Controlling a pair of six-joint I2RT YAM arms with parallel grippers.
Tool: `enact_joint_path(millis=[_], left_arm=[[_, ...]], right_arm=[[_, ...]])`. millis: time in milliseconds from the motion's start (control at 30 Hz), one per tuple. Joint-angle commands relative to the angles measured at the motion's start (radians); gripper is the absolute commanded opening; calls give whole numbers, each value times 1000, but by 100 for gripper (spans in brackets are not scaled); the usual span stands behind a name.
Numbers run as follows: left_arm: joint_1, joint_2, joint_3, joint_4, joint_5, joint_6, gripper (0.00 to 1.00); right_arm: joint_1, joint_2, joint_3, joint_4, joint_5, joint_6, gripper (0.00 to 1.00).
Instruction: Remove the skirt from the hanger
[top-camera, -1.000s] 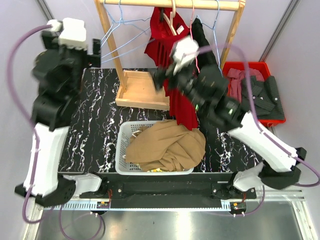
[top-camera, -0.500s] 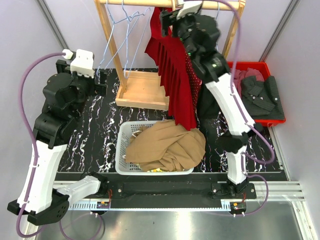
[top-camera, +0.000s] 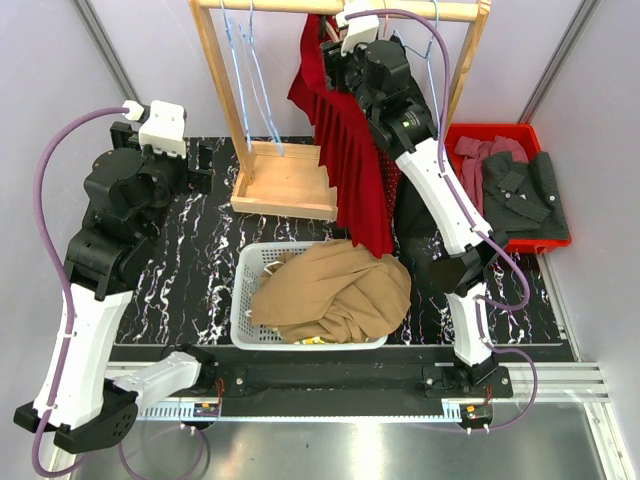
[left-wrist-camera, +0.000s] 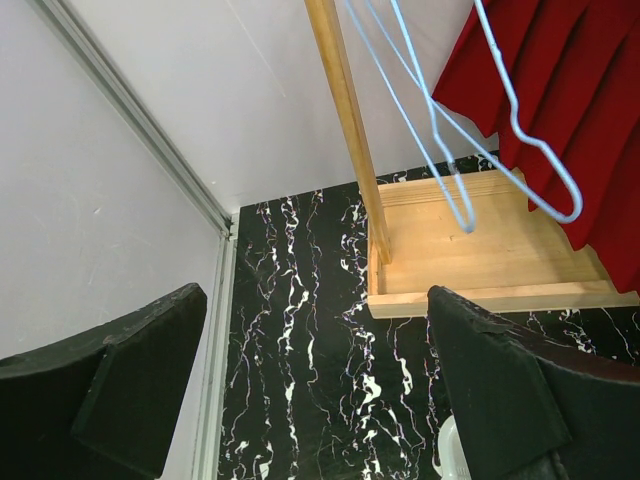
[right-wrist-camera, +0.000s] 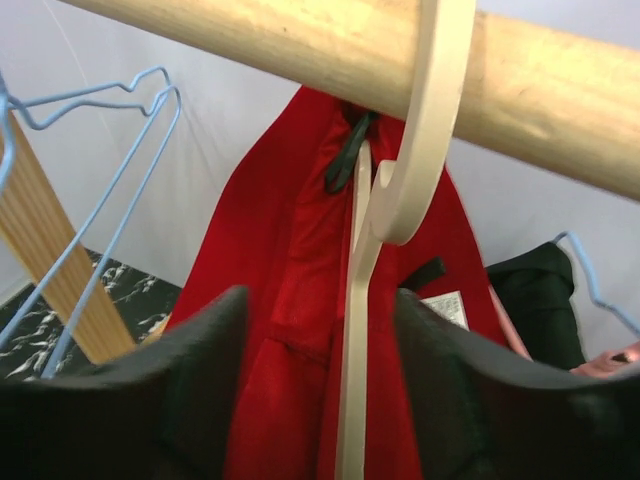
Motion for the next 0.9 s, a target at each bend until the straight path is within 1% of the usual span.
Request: enact_joint_path(millis=[0, 33, 67, 100, 133, 167, 267, 433, 567, 767, 867], left_arm=[[-3, -10, 18, 46, 8, -8, 99], [-3, -11, 18, 44, 8, -6, 99], [-3, -11, 20, 44, 8, -9, 99], [-3, -11, 21, 44, 8, -9, 99], [-3, -11, 21, 44, 11, -9, 99], [-5, -13, 23, 44, 12, -9, 99], [-5, -13, 20, 43, 12, -5, 99], [-3, -19, 8, 44, 9, -5, 99], [-3, -27, 0, 44, 8, -2, 99], [-3, -37, -9, 44, 3, 1, 99], [-3, -39, -3, 43, 9, -2, 99]], right_arm=[[-1, -19, -9, 22, -22, 48, 54], [0, -15, -8, 24, -29, 65, 47], [0, -4, -1, 21, -32, 71, 34], [0, 1, 5, 22, -34, 79, 26], [-1, 8, 29, 21, -37, 86, 20], [0, 17, 41, 16, -42, 99, 10], [0, 22, 89, 22, -57, 108, 0], [0, 2, 158, 96, -95, 100, 0], [0, -50, 169, 182, -114, 90, 0], [0, -136, 135, 170, -120, 48, 0], [0, -200, 53, 130, -111, 41, 0]])
